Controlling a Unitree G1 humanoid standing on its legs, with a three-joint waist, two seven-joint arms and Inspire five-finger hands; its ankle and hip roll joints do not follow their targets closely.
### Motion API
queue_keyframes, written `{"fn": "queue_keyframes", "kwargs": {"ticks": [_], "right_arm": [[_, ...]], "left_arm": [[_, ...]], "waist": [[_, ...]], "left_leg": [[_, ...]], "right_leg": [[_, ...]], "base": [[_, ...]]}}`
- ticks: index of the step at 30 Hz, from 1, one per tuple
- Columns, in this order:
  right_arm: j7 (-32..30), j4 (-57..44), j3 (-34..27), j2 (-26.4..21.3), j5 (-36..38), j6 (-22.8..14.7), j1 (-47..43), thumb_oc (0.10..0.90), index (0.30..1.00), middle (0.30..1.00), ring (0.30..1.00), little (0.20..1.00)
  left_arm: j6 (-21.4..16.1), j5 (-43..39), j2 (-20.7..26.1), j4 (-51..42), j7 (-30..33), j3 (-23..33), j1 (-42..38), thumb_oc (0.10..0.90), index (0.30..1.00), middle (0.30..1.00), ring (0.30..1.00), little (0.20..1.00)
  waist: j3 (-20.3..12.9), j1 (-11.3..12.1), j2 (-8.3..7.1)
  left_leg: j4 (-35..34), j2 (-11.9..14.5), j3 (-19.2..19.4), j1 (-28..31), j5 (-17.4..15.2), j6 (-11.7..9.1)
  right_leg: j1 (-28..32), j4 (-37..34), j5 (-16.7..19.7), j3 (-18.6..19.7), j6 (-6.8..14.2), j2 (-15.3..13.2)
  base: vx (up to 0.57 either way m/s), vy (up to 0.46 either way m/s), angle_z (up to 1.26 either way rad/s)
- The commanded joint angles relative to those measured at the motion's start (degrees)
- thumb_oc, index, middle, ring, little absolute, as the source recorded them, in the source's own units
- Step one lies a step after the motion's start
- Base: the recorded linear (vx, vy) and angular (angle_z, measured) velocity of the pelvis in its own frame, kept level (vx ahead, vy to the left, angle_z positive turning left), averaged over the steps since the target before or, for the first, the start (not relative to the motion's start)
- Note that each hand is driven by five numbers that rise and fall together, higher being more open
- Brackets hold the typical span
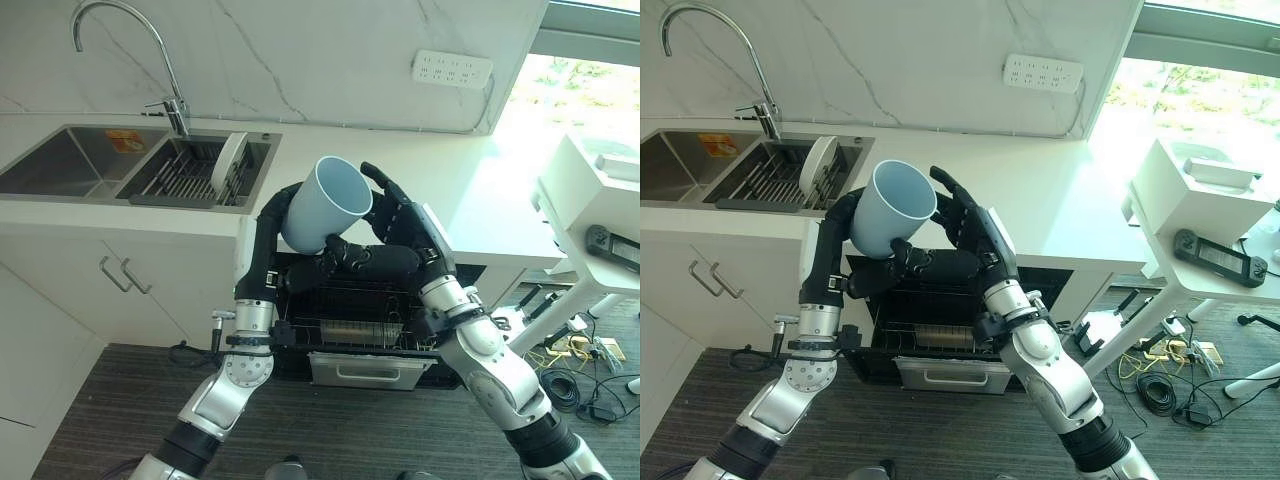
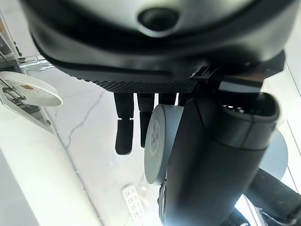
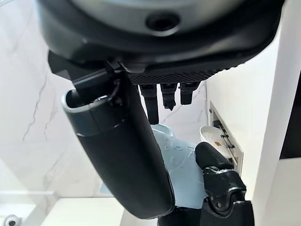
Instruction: Place the dishes in the dishwasher.
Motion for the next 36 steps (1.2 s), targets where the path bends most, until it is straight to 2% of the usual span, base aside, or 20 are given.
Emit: {"fn": "queue_keyframes", "kwargs": {"ticks": [1,5,14,16,22,29,36], "right_arm": [[0.4,-6.0,-2.3,3.1,-1.1,-7.6,-12.5,0.8,0.9,0.9,0.9,0.9],[3.3,-5.9,-2.1,3.2,5.2,-8.2,-12.6,0.8,0.9,0.9,0.9,0.9],[11.2,-6.5,-1.1,4.0,17.5,-6.7,-12.8,0.8,0.9,0.9,0.9,0.9],[14.4,-6.8,-0.7,4.9,24.1,-5.8,-12.9,0.8,0.9,0.9,0.9,0.9],[16.9,-7.3,-0.7,6.6,30.5,-5.3,-12.1,0.8,0.9,0.9,0.9,0.9],[16.6,-8.2,-0.7,6.9,29.3,-6.6,-11.8,0.8,0.9,0.9,0.9,0.9],[11.4,-8.1,-1.3,6.8,25.1,-8.5,-11.3,0.8,0.9,0.9,0.9,0.9]], "left_arm": [[-4.9,1.5,-0.3,-8.1,-3.4,-6.1,-7.4,0.4,0.3,0.3,0.3,0.3],[-5.5,1.6,-0.3,-7.7,-3.8,-6.4,-7.3,0.4,0.3,0.3,0.3,0.3],[-6.4,0.7,0.1,-7.7,-5.6,-6.3,-6.8,0.4,0.3,0.3,0.3,0.3],[-6.8,1.0,-0.1,-7.6,-5.7,-6.6,-6.5,0.4,0.3,0.3,0.3,0.3],[-7.9,1.8,-0.4,-6.7,-5.3,-7.1,-5.9,0.4,0.3,0.3,0.3,0.3],[-8.7,3.3,-0.4,-5.7,-4.6,-7.7,-5.9,0.4,0.3,0.3,0.3,0.3],[-8.0,7.0,-0.2,-5.6,-3.3,-8.5,-6.5,0.4,0.3,0.3,0.3,0.3]], "waist": [[-2.8,0.8,-0.25],[-2.7,1.0,-0.25],[-2.9,1.8,-0.54],[-3.0,2.0,-0.67],[-3.1,2.2,-0.78],[-3.2,2.1,-0.69],[-3.4,1.4,-0.44]], "left_leg": [[3.3,0.0,-0.7,3.9,-10.8,1.7],[3.3,-0.1,-0.8,3.9,-10.8,1.7],[3.3,-0.2,-1.1,3.8,-10.5,1.6],[3.3,-0.2,-1.3,3.7,-10.4,1.6],[3.3,-0.3,-1.3,3.5,-10.2,1.6],[3.3,-0.1,-1.1,3.3,-10.1,1.6],[3.3,-0.1,-0.9,3.3,-10.3,1.6]], "right_leg": [[2.6,-2.7,-1.2,0.5,3.6,-0.8],[2.7,-2.7,-1.3,0.3,3.7,-0.9],[3.1,-2.7,-1.3,-0.5,3.7,-1.1],[3.2,-2.7,-1.4,-0.7,3.6,-1.1],[3.2,-2.7,-1.5,-0.8,3.6,-0.9],[3.0,-2.7,-1.5,-0.4,3.5,-0.8],[2.9,-2.7,-1.6,0.2,3.4,-0.6]], "base": [[0.0,0.0,0.0],[0.0,0.0,0.0],[0.01,-0.002,0.03],[0.02,-0.002,0.09],[0.0,0.0,0.01],[0.0,0.0,0.0],[0.0,0.0,0.0]]}}
